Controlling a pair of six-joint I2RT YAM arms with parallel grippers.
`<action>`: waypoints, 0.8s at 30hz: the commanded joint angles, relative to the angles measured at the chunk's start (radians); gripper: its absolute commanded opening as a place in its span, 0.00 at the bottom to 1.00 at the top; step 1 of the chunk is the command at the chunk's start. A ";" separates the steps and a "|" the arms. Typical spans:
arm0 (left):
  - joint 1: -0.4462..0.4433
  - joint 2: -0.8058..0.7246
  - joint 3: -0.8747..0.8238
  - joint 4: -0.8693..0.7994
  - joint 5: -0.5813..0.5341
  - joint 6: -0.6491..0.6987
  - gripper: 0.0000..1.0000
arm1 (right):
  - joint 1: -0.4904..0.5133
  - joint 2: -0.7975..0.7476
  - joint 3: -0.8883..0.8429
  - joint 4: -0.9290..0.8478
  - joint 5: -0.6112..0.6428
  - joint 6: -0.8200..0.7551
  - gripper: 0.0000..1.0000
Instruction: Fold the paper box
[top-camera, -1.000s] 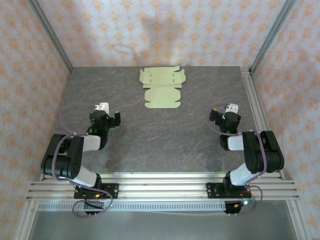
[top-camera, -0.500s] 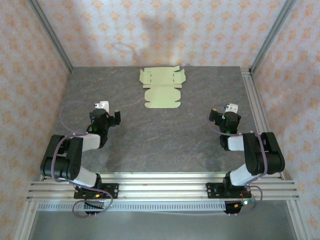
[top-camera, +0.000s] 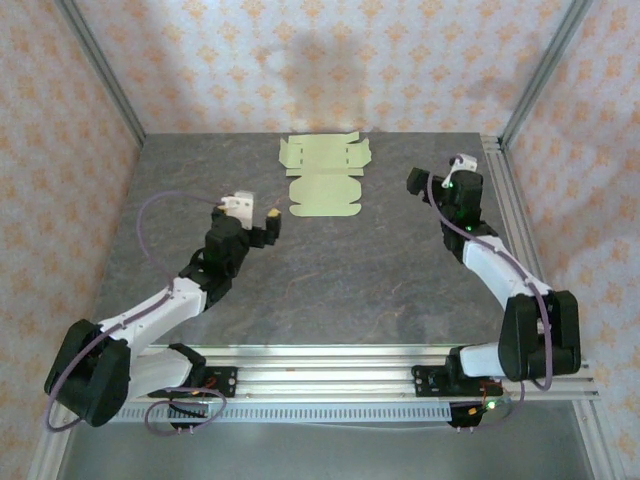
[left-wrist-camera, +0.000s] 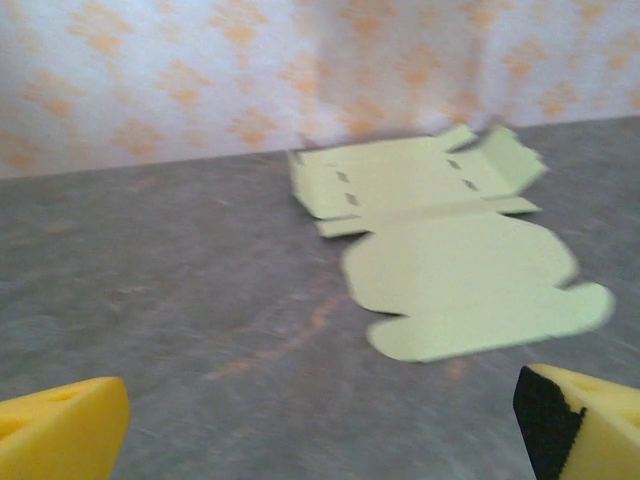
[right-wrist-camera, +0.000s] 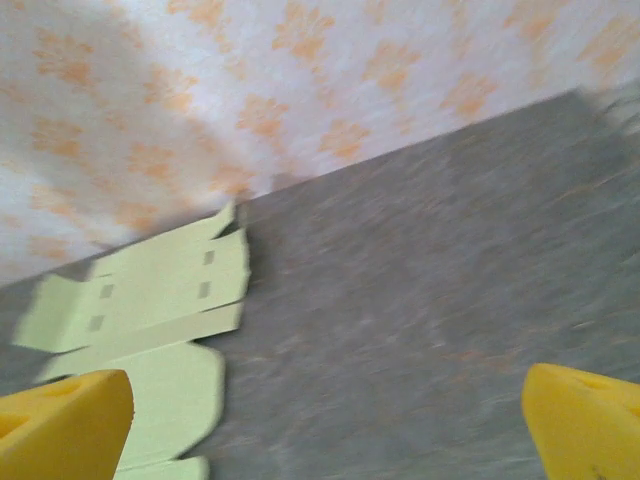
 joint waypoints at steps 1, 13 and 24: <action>-0.096 0.044 0.037 -0.033 -0.047 -0.100 1.00 | 0.013 0.120 0.083 -0.118 -0.198 0.188 1.00; -0.272 0.198 0.093 -0.001 -0.093 -0.194 1.00 | 0.073 0.503 0.340 -0.146 -0.401 0.398 0.47; -0.270 0.176 0.109 -0.072 -0.145 -0.221 1.00 | 0.117 0.673 0.455 -0.236 -0.509 0.341 0.37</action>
